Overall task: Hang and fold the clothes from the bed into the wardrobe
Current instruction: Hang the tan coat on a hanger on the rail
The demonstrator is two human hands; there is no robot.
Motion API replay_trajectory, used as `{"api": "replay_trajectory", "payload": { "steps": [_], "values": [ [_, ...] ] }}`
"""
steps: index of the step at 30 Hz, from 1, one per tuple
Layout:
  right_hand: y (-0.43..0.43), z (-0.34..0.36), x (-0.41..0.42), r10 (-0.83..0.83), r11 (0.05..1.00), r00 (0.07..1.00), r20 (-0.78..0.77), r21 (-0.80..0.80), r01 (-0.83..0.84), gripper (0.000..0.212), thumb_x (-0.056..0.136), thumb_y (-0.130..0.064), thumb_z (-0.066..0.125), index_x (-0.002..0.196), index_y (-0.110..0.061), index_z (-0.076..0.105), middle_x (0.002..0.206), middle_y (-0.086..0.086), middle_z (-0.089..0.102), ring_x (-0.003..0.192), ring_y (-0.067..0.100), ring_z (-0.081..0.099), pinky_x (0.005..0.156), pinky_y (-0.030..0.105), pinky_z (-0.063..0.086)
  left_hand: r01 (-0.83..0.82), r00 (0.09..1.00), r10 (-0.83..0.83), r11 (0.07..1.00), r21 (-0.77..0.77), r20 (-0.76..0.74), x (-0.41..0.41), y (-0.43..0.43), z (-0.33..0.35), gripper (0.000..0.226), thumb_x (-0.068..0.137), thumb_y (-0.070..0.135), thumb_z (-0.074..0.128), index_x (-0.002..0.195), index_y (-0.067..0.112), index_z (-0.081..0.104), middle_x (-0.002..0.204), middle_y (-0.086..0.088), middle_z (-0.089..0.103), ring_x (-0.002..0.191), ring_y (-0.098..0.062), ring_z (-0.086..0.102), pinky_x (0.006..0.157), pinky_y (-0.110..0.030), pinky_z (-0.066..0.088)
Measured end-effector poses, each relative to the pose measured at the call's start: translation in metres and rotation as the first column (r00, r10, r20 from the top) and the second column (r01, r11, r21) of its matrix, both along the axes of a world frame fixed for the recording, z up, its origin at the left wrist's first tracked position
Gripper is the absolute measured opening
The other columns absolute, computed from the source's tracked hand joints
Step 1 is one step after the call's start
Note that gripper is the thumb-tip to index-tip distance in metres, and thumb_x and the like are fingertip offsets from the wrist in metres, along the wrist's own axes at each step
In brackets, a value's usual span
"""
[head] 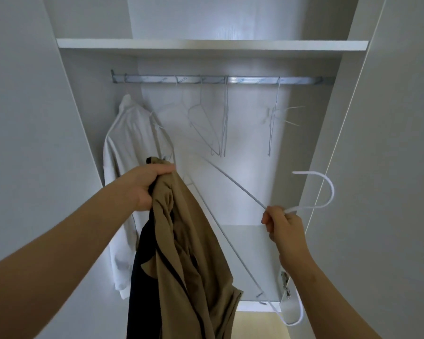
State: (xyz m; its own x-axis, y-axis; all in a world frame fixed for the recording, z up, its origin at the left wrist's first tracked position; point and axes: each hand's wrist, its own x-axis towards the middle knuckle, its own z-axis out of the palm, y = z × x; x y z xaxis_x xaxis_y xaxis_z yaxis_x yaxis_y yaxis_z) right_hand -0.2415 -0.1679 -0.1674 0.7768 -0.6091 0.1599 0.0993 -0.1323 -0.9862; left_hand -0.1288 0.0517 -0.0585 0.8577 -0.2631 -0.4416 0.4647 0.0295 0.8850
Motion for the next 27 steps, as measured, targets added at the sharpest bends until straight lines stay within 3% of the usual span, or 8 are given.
{"api": "replay_trajectory", "payload": {
  "steps": [3,8,15,18,22,27],
  "values": [
    [-0.001,0.003,0.000,0.045,0.991,0.998,0.048,0.124,-0.051,0.055,0.090,-0.010,0.043,0.037,-0.020,0.050,0.037,-0.006,0.031,0.035,0.006,0.027,0.038,0.015,0.026,-0.018,1.000,0.017,0.998,0.058,0.018,0.017,0.008,0.011,0.023,0.088,0.022,0.062,0.087,0.000,0.059,0.089,-0.016,0.061,0.077,-0.030,0.058,0.059,-0.042,0.046],
    [0.000,0.005,0.000,0.140,0.981,0.989,0.046,0.128,-0.145,0.058,0.094,-0.013,0.044,0.036,-0.019,0.047,0.036,-0.005,0.027,0.035,0.008,0.023,0.037,0.016,0.023,-0.073,0.991,0.056,0.987,0.140,0.124,0.036,0.028,0.024,0.022,0.085,0.026,0.065,0.089,0.005,0.059,0.088,-0.015,0.062,0.077,-0.028,0.059,0.056,-0.041,0.046],
    [0.004,0.012,0.002,0.267,0.944,0.963,0.014,0.198,-0.265,0.052,0.095,-0.010,0.042,0.043,-0.011,0.047,0.034,-0.003,0.026,0.031,0.009,0.019,0.036,0.013,0.020,-0.155,0.968,0.139,0.986,0.061,0.207,0.047,0.044,0.025,0.019,0.087,0.024,0.064,0.086,0.007,0.057,0.088,-0.012,0.060,0.077,-0.025,0.057,0.082,-0.041,0.046],
    [0.004,0.016,0.005,0.280,0.946,0.959,-0.050,0.184,-0.267,0.053,0.094,-0.012,0.043,0.042,-0.013,0.048,0.035,-0.002,0.026,0.032,0.009,0.019,0.035,0.014,0.020,-0.163,0.964,0.160,0.987,0.000,0.212,0.046,0.046,0.023,0.016,0.087,0.023,0.064,0.086,0.009,0.058,0.088,-0.011,0.061,0.077,-0.024,0.059,0.078,-0.040,0.049],
    [0.009,0.022,0.014,0.271,0.952,0.955,-0.121,0.183,-0.247,0.050,0.094,-0.016,0.045,0.044,-0.012,0.048,0.037,-0.001,0.026,0.033,0.010,0.019,0.035,0.017,0.019,-0.143,0.951,0.148,0.989,-0.039,0.273,0.044,0.051,0.019,0.013,0.088,0.023,0.063,0.086,0.011,0.060,0.085,-0.008,0.062,0.075,-0.021,0.060,0.062,-0.034,0.050],
    [0.019,0.025,0.020,0.303,0.952,0.933,-0.192,0.117,-0.285,0.054,0.094,-0.016,0.046,0.041,-0.014,0.048,0.037,-0.001,0.026,0.033,0.010,0.020,0.035,0.017,0.021,-0.201,0.909,0.230,0.972,-0.118,0.349,0.043,0.064,0.019,0.009,0.090,0.020,0.059,0.090,0.011,0.059,0.088,-0.007,0.061,0.080,-0.019,0.060,0.067,-0.029,0.051]
  ]
}}
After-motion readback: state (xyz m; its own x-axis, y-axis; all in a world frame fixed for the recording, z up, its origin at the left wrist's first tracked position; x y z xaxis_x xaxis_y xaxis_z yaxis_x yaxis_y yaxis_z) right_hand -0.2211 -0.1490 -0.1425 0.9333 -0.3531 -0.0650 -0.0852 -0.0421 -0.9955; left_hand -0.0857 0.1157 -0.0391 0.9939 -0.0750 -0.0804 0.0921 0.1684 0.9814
